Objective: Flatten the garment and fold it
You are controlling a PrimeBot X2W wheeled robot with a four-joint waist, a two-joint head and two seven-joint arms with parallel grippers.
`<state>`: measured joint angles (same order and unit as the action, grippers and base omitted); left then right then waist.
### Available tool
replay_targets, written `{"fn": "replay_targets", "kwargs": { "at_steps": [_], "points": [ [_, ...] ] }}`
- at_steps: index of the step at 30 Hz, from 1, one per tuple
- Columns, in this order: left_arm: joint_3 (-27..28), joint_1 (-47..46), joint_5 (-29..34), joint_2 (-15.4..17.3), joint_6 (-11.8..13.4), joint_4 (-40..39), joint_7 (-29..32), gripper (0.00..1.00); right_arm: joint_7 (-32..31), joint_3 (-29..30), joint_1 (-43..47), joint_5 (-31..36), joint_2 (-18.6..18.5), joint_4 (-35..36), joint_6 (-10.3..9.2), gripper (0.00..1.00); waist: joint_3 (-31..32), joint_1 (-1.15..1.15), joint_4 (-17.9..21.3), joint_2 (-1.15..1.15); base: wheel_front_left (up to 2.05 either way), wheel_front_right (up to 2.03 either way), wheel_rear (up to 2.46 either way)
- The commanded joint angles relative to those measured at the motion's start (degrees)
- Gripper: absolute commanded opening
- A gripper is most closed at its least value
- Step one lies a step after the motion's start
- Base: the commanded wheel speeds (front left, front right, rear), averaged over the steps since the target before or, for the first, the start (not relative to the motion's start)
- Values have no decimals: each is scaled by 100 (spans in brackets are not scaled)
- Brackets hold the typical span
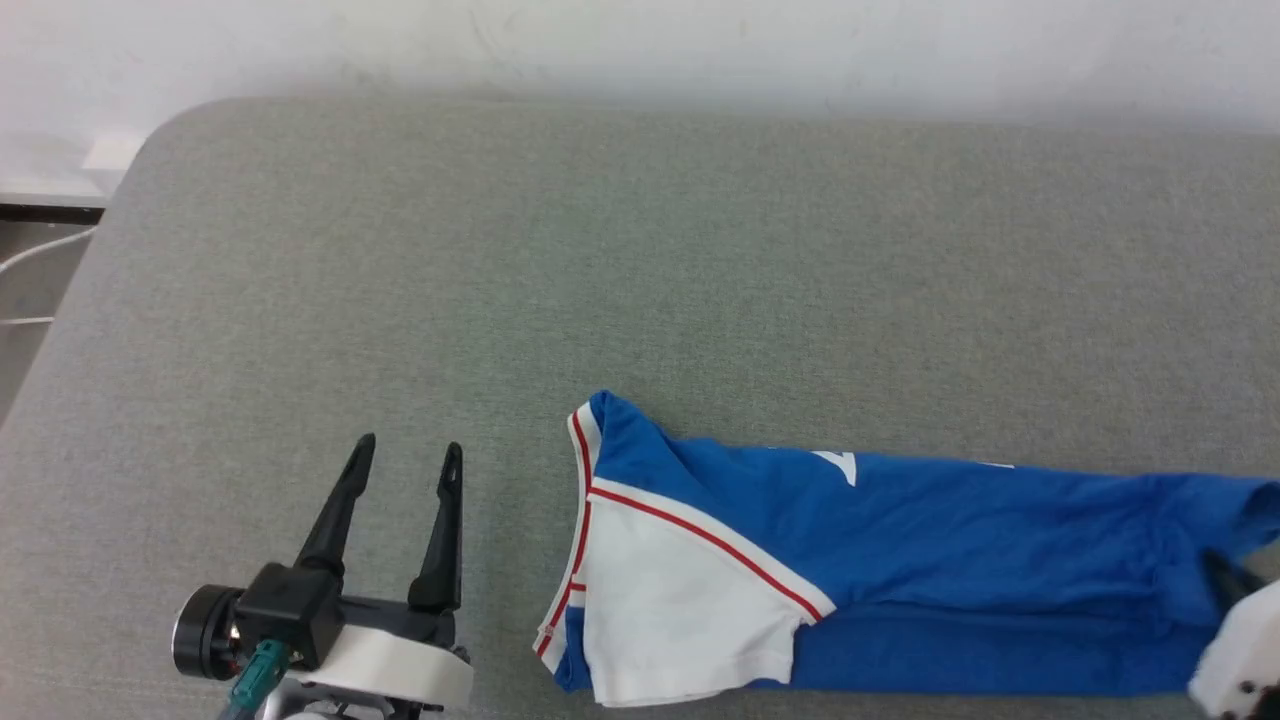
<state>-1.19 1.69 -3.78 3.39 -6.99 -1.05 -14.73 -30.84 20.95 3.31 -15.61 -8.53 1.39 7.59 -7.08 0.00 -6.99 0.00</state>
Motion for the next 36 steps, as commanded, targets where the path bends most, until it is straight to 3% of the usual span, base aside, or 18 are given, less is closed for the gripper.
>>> {"fn": "replay_targets", "kwargs": {
  "at_steps": [1,9,16,24,36],
  "points": [
    [2,20,-36,-27,-36,12,-27,100,-68,-96,88,-99,45,142,-10,0,63,0,-61,0,0,0,0],
    [-13,77,-82,-40,-42,18,-27,100,-707,-1218,386,-634,209,1218,-10,0,195,0,-321,0,0,0,0],
    [-54,78,-92,-46,-45,15,-27,100,-747,-2268,39,-1023,454,1324,-10,0,157,0,-656,0,0,0,0],
    [-147,-56,-149,-50,-47,48,-27,100,-369,-3223,-657,-961,560,505,-10,0,-17,0,-1082,0,0,0,0],
    [-266,-200,-242,-50,-33,92,-27,100,518,-3791,-1494,-1235,564,-1190,-10,0,-249,0,-1417,0,0,0,0]
  ]
}}
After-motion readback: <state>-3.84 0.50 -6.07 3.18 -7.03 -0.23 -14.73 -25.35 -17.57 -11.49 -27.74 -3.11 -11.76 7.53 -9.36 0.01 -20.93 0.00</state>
